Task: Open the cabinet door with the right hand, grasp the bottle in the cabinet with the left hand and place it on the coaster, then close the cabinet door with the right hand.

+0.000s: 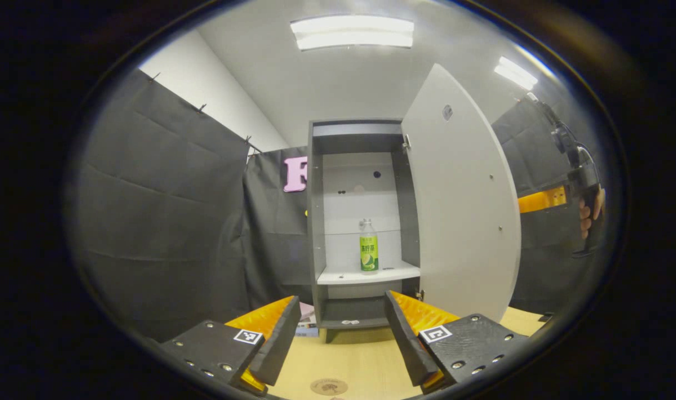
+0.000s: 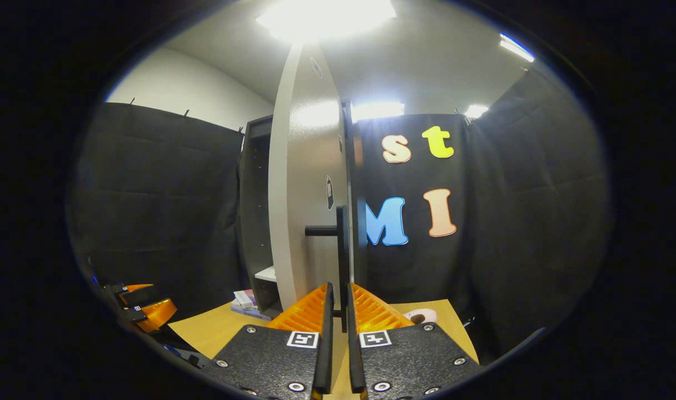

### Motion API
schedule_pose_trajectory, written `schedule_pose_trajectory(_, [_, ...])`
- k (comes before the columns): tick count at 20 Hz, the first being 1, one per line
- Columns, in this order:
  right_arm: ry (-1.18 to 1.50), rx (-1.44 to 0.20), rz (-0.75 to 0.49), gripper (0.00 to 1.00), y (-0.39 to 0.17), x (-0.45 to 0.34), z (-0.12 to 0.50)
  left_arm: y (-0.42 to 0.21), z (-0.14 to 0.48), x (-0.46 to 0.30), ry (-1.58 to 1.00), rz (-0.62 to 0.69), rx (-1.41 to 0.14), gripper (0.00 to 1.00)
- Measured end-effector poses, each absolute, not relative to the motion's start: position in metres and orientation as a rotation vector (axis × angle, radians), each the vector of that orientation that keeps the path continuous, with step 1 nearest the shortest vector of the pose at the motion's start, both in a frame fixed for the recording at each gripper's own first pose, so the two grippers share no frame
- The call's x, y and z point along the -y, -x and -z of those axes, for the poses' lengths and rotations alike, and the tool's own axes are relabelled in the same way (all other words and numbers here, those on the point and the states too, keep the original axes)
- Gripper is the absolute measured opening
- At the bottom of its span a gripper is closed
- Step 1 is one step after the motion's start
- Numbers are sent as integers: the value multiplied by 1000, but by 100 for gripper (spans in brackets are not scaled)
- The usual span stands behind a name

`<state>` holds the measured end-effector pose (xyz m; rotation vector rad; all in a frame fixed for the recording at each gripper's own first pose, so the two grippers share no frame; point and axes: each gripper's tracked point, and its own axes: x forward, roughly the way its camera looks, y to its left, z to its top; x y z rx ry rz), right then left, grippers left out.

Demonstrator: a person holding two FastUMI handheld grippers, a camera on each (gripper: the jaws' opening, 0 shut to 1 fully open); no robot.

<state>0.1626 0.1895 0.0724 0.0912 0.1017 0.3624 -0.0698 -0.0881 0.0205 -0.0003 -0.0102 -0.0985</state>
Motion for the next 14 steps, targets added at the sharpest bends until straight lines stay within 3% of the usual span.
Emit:
schedule_pose_trajectory(5, [-18, -72, -306, 17, -150, -165, -74, 22, -29, 106, 20, 164, 8, 91])
schedule_pose_trajectory(6, [-1, -69, -285, 31, -146, -156, -73, 10, -30, 109, 28, 177, 7, 91])
schedule_pose_trajectory(7, [12, -60, -253, 58, -145, -148, -71, -1, -32, 112, 36, 189, 8, 86])
schedule_pose_trajectory(9, [28, -47, -176, 95, -142, -125, -68, -27, -35, 119, 46, 212, 6, 91])
schedule_pose_trajectory(12, [34, -60, -82, 96, -135, -100, -55, -64, -39, 132, 64, 258, -3, 87])
schedule_pose_trajectory(13, [31, -63, -57, 96, -135, -93, -54, -79, -39, 137, 71, 272, -6, 92])
schedule_pose_trajectory(14, [23, -66, -24, 97, -134, -85, -52, -94, -40, 141, 78, 284, -10, 87])
